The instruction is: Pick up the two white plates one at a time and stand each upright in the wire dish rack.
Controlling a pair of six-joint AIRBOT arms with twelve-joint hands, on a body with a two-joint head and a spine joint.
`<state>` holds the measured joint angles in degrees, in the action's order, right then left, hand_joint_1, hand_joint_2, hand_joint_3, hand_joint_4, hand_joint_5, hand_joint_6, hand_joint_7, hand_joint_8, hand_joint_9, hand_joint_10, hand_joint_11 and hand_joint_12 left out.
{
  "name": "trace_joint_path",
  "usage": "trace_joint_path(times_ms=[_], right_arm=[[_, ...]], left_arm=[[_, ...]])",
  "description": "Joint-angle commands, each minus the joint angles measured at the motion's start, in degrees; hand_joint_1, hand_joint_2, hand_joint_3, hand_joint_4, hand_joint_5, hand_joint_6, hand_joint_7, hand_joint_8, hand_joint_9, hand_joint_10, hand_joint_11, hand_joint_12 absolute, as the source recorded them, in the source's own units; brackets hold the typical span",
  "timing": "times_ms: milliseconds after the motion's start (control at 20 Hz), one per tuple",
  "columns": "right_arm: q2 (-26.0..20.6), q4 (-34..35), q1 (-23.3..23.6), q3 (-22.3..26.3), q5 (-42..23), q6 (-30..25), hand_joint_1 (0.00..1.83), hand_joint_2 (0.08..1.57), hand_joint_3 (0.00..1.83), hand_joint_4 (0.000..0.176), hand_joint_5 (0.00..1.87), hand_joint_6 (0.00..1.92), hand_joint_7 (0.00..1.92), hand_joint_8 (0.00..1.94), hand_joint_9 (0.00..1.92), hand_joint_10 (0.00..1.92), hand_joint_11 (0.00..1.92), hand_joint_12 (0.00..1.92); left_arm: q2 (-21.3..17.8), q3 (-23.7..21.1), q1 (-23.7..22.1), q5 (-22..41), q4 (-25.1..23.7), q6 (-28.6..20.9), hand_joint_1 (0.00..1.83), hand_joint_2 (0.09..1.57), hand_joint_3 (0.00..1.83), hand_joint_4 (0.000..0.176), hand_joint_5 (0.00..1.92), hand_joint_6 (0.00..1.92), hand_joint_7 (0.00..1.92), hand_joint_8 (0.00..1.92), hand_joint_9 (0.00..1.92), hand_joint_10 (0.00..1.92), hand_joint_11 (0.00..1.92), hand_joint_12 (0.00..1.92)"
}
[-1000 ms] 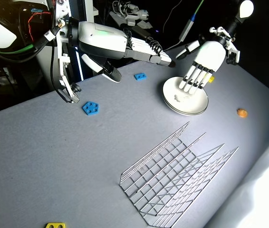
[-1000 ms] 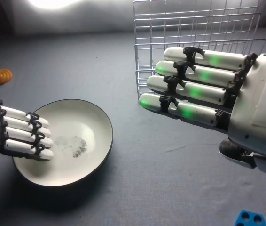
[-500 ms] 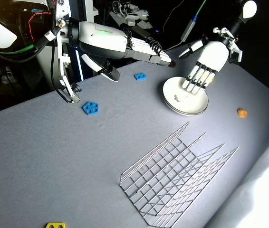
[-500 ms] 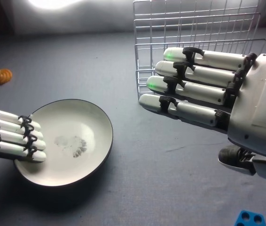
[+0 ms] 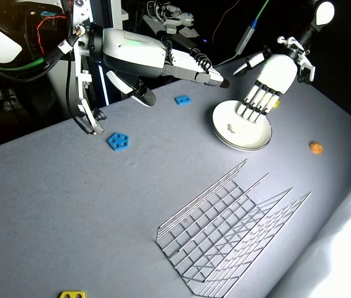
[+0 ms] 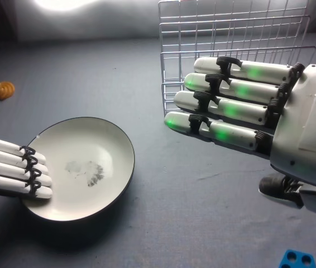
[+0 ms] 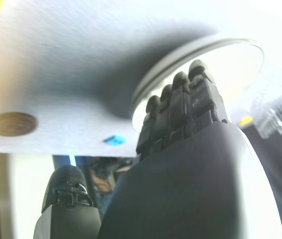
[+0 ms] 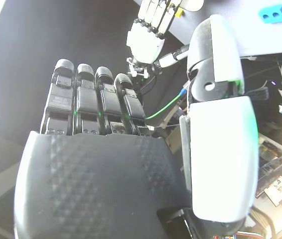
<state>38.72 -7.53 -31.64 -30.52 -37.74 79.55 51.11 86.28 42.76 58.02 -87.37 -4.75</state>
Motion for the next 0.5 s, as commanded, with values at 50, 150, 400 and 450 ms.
trace_joint_path(times_ms=[50, 150, 400, 450], right_arm=[[-0.1, -0.1, 0.9, 0.2, -6.7, 0.4, 1.11, 1.04, 0.0, 0.0, 0.0, 0.0, 0.0, 0.0, 0.0, 0.0, 0.0, 0.0], [-0.1, -0.1, 0.9, 0.2, -6.7, 0.5, 1.16, 1.04, 0.0, 0.0, 0.0, 0.0, 0.0, 0.0, 0.0, 0.0, 0.0, 0.0], [-0.1, -0.1, 0.9, 0.2, -6.7, 0.5, 1.16, 1.02, 0.0, 0.0, 0.03, 0.01, 0.0, 0.0, 0.0, 0.0, 0.0, 0.0], [-0.1, -0.1, 0.9, 0.2, -6.7, 0.6, 1.15, 1.02, 0.0, 0.0, 0.02, 0.01, 0.0, 0.0, 0.0, 0.0, 0.0, 0.0]], left_arm=[[0.3, -0.3, 0.6, 1.7, 2.1, 0.6, 0.0, 1.07, 0.0, 0.0, 0.03, 0.0, 0.01, 0.0, 0.0, 0.0, 0.0, 0.0], [0.3, -0.5, 0.7, 1.3, 1.9, 0.9, 0.0, 1.08, 0.0, 0.0, 0.05, 0.01, 0.04, 0.01, 0.01, 0.0, 0.0, 0.0], [0.3, -1.1, 1.1, 0.9, 1.6, 1.4, 0.0, 1.08, 0.0, 0.0, 0.05, 0.0, 0.03, 0.0, 0.0, 0.0, 0.0, 0.0], [0.3, -1.2, 1.1, 0.8, 1.6, 1.4, 0.0, 1.07, 0.0, 0.0, 0.05, 0.0, 0.04, 0.0, 0.01, 0.0, 0.0, 0.0]])
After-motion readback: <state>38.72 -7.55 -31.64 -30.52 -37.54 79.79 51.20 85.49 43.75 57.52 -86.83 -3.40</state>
